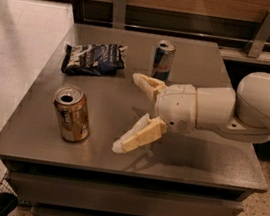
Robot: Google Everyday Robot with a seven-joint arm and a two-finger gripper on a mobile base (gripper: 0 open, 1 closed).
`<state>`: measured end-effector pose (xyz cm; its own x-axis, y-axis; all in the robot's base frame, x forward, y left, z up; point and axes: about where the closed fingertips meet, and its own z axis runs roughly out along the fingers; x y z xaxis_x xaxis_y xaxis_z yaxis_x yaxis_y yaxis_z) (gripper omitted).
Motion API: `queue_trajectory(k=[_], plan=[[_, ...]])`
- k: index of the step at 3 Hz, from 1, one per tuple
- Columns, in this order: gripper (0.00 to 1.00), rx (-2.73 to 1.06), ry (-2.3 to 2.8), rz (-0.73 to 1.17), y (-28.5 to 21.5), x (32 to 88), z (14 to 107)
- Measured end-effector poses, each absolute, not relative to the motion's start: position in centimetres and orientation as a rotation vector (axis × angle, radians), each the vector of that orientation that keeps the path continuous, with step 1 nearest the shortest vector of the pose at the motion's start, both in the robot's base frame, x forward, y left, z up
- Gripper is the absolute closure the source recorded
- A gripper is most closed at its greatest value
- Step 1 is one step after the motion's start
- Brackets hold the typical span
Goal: Knock orange can over
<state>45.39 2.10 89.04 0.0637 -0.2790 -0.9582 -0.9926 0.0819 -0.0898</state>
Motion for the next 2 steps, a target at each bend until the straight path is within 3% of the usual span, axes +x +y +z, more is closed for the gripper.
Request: queue_trajectory(k=[2], plan=[[0.0, -1.351, 1.31, 1.012, 6.1, 45.2, 88.4]])
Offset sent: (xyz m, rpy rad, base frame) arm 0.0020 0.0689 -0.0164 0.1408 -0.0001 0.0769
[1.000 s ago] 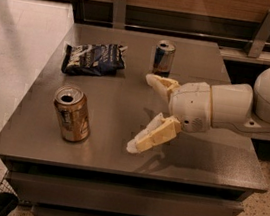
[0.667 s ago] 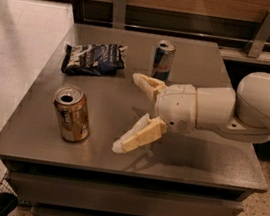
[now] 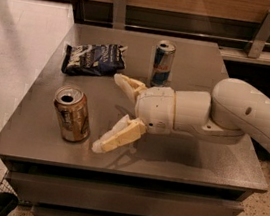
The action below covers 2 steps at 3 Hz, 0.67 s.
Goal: Knock orange can over
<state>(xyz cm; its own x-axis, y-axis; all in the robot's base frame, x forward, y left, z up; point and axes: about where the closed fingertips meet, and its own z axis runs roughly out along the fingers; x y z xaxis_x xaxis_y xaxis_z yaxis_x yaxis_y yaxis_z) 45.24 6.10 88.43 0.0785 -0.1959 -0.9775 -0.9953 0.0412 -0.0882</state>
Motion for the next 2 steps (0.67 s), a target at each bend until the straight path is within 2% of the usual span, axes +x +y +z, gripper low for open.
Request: queue_trajectory(k=[2], plan=[[0.0, -1.339, 1.242, 1.06, 9.5, 45.1, 86.9]])
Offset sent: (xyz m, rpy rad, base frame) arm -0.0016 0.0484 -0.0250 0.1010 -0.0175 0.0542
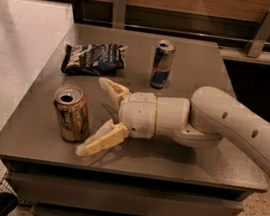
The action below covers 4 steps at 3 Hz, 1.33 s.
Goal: Knock orange can over
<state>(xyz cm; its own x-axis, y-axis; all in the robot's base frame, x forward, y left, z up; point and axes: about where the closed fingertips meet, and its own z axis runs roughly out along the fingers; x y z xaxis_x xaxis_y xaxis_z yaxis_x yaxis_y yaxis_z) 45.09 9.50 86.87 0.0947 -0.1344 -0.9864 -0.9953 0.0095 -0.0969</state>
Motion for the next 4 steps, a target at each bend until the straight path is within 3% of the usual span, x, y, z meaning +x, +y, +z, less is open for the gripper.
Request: queue_trajectory(k=[1, 4], plan=[[0.11, -1.349, 1.204, 1.079, 11.0, 44.5, 86.9], [0.81, -1.38, 1.16, 1.097, 13.0, 43.4, 87.3]])
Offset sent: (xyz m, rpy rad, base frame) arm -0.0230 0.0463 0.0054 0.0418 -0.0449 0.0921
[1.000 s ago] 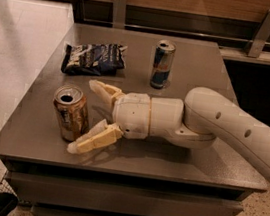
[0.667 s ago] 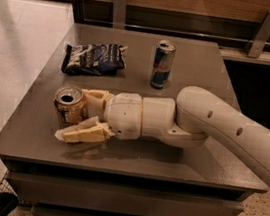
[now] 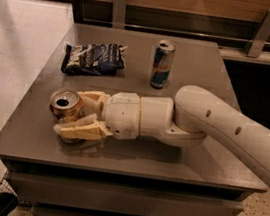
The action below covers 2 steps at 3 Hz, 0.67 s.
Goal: Knock orange can over
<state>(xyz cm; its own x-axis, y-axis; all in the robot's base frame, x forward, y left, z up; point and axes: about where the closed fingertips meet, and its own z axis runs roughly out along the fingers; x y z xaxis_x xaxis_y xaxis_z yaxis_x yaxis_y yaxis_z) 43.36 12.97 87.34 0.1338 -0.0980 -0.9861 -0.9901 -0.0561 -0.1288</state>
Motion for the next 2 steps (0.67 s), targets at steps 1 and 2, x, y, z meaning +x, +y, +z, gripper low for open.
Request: queue_trajectory(k=[1, 2], plan=[[1.0, -1.384, 1.156, 1.098, 13.18, 43.21, 87.43], [1.0, -1.384, 1.156, 1.098, 13.18, 43.21, 87.43]])
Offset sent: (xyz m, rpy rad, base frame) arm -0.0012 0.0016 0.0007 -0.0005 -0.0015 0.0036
